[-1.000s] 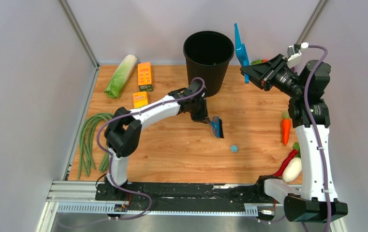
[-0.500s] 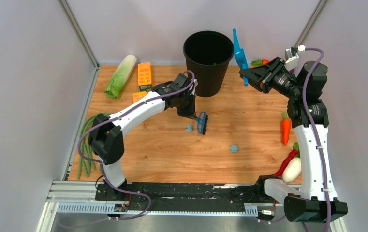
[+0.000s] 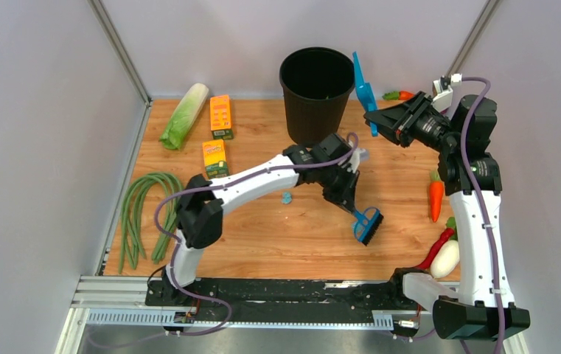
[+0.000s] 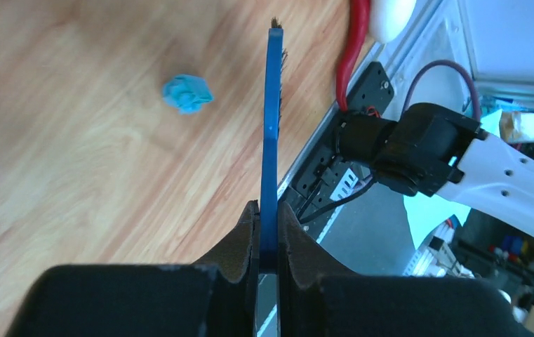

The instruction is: Sweep away the paper scraps from the table

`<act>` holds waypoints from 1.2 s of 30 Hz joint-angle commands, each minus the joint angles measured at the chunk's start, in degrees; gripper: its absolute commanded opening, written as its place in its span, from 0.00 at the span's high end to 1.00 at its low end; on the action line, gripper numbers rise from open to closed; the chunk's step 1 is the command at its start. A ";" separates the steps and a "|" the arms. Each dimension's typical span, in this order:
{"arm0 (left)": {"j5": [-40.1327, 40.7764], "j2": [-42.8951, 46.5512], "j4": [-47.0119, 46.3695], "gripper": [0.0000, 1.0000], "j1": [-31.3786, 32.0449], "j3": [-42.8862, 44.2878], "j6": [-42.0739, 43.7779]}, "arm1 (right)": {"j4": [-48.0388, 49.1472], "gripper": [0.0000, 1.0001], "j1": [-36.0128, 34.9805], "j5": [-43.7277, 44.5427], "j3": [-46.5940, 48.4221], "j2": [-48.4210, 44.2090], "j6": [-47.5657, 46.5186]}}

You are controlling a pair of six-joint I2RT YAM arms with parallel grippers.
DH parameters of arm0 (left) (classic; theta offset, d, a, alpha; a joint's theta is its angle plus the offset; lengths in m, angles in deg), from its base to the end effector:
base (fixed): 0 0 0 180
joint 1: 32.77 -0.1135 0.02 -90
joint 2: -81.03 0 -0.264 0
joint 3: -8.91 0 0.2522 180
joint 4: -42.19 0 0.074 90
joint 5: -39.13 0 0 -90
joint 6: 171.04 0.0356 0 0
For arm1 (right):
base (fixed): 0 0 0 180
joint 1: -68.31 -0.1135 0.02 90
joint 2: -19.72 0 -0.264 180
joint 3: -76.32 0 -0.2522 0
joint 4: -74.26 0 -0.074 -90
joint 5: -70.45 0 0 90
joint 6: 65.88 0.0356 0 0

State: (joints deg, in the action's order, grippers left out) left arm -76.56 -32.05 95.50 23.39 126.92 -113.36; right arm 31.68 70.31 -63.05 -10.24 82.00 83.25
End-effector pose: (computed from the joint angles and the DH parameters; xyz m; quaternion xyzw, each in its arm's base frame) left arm 0.2351 -0.3784 0.2987 0.2655 0.8754 -0.3905 0.1032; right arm 0.2116 0.0171 0.4579 0.1635 0.7383 0.5331 0.3794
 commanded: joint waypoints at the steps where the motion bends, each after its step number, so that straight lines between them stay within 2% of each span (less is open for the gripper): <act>1: -3.22 -7.06 -2.28 1.00 1.93 3.85 -2.14 | -2.38 1.00 -0.24 0.53 2.41 -1.46 -2.00; 5: -1.12 -11.11 -1.58 1.00 2.20 3.77 -3.02 | -4.66 1.00 -0.24 1.40 2.15 -1.99 -3.85; 9: 1.16 -11.20 -0.71 1.00 1.94 2.72 -1.79 | -5.89 1.00 -0.24 1.85 0.83 -3.22 -4.90; 12: 3.36 -9.19 -0.09 1.00 1.06 0.44 -1.52 | -6.51 1.00 -0.24 2.02 -0.40 -4.10 -5.34; 20: 5.83 -1.28 -1.85 1.00 -6.23 -11.77 -3.46 | -8.53 1.00 -0.24 3.86 -2.51 -5.24 -7.80; 32: 11.72 7.86 2.90 1.00 -12.56 -17.23 0.93 | -28.91 1.00 -0.77 14.14 0.04 -1.99 -25.99; 36: 12.25 9.10 4.57 1.00 -13.88 -18.11 2.52 | -33.40 1.00 -5.15 20.11 -0.57 -1.11 -28.28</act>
State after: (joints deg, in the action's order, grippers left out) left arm -67.40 -26.08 96.66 10.83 109.94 -114.38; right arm 5.28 69.17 -49.87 -12.51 80.78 60.54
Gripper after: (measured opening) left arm 0.120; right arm 0.252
